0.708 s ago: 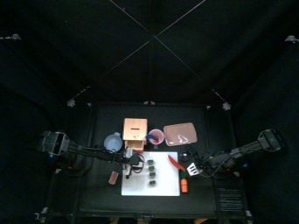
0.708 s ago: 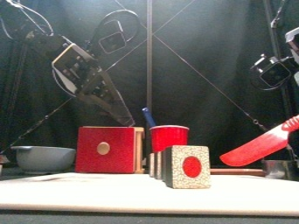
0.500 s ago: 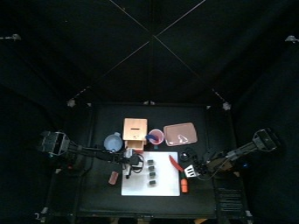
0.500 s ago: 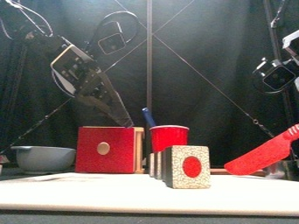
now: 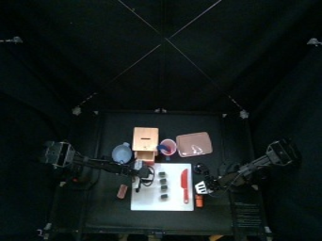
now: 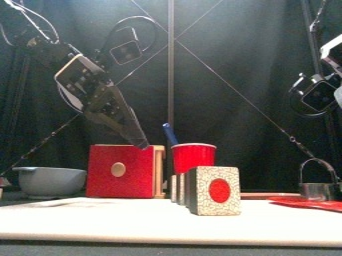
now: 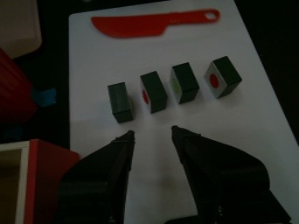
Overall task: Place sushi on board then cut the sushi with the knife then place the pieces on the plate
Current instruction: Place the 4 sushi pieces on the plate
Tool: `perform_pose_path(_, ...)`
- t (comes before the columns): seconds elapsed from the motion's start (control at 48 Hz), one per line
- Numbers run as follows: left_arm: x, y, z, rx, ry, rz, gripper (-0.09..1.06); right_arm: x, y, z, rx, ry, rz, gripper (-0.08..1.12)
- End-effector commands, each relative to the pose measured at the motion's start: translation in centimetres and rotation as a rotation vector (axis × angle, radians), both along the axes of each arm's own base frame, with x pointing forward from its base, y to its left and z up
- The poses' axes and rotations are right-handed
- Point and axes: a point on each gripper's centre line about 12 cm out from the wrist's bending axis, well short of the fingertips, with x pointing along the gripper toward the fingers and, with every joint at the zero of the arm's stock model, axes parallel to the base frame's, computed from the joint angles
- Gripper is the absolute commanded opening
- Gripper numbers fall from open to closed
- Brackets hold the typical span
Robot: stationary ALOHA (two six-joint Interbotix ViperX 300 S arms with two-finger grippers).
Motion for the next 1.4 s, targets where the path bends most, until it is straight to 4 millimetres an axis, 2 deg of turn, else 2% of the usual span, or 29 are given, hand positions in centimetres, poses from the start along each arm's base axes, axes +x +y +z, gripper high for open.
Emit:
perform_pose_path(0.021,0.3,0.1,1.1,-0.006,-0.036,0.005,0.78,1.0,0.1,1.3,-0.018,-0.06,0.026,0.74)
perform_pose_path(0.229,0.5,0.4,1.4,-0.004,-0.047,0.013,0.78,3.8,-2.5,3.4,-0.301,-0.23,0.178,0.74)
perform_pose_path(0.396,1.0,1.1,1.9,-0.002,-0.061,0.03,0.78,7.2,-4.4,5.5,-0.63,-0.416,0.422,0.74)
perform_pose_path(0.604,1.0,2.2,2.6,-0.001,-0.083,0.059,0.78,10.2,-6.7,4.6,-0.889,-0.418,0.635,0.74)
perform_pose_path(0.792,0.2,3.1,3.4,-0.002,-0.103,0.085,0.78,12.8,-8.5,2.6,-0.94,-0.368,0.719,0.74)
perform_pose_path(0.938,-0.7,3.8,3.8,-0.003,-0.114,0.106,0.78,15.0,-8.1,1.0,-0.925,-0.373,0.85,0.74)
perform_pose_path(1.083,-1.3,4.3,4.0,-0.002,-0.123,0.121,0.78,16.6,-7.8,0.4,-0.918,-0.398,0.949,0.75)
perform_pose_path(1.229,-1.6,4.4,4.0,-0.004,-0.141,0.125,0.78,17.2,-8.9,0.9,-0.931,-0.41,0.949,0.77)
perform_pose_path(1.396,-1.8,4.6,3.8,-0.006,-0.149,0.131,0.78,17.1,-9.4,0.6,-0.931,-0.407,0.969,0.77)
